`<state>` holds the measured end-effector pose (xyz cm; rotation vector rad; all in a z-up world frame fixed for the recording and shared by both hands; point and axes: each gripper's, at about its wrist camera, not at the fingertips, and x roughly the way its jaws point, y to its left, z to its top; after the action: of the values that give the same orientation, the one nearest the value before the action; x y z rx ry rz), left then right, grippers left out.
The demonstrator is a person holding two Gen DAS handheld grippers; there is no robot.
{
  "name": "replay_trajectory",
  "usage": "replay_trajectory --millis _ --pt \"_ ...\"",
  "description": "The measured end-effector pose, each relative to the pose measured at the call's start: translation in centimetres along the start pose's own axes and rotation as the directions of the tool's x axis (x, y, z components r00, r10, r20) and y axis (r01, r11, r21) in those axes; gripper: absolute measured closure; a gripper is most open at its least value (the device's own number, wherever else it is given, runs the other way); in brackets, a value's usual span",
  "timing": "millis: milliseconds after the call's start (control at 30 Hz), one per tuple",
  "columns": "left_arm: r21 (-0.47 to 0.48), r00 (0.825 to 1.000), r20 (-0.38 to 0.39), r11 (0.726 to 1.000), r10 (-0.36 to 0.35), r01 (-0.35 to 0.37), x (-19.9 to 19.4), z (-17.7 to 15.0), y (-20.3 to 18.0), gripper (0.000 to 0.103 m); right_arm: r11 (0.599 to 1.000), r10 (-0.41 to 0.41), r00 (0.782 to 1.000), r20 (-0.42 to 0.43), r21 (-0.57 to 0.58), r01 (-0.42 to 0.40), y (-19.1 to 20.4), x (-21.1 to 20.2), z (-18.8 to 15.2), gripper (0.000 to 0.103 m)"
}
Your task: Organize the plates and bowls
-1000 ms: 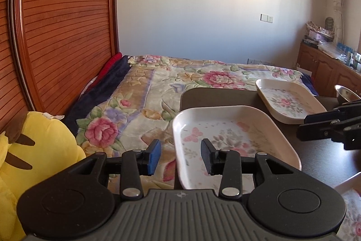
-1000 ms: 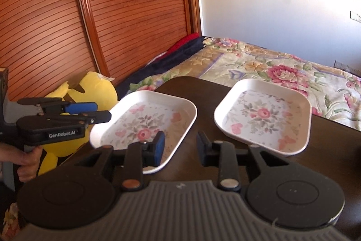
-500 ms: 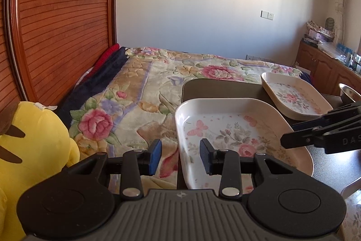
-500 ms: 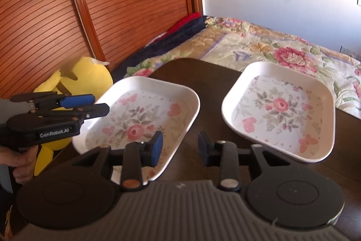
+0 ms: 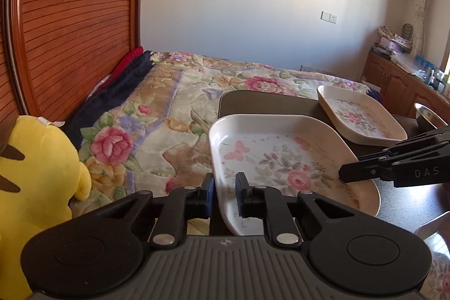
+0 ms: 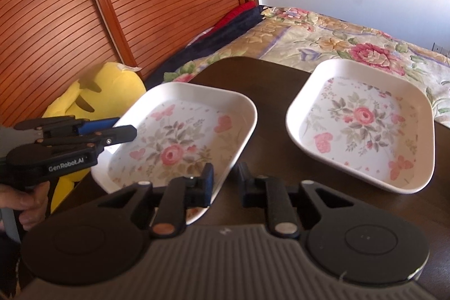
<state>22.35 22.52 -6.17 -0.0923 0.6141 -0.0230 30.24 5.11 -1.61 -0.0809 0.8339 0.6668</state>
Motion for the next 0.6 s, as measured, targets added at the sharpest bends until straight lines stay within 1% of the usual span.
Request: replay_trajectory --millis 33,67,267,600 --pt "0.004 1.0 0.002 1.0 0.004 -0.004 -0.1 0.0 -0.1 0.086 1.0 0.004 1.0 0.0 0.001 -0.004 0.0 0.0 0.0 0.087" --pt "0.006 1.0 0.004 1.0 0.005 -0.005 -0.2 0.0 -0.2 0.086 1.0 0.01 1.0 -0.001 0.004 -0.01 0.0 0.0 -0.1 0.088" --pt "0.022 1.0 0.01 1.0 0.006 -0.006 -1.1 0.3 -0.9 0.086 1.0 0.008 1.0 0.007 0.008 -0.008 -0.1 -0.4 -0.1 0.088" --pt "0.061 1.0 0.028 0.998 -0.003 0.001 -3.0 0.8 -3.1 0.086 1.0 0.001 0.999 0.047 0.013 -0.002 -0.5 -2.7 -0.5 0.088"
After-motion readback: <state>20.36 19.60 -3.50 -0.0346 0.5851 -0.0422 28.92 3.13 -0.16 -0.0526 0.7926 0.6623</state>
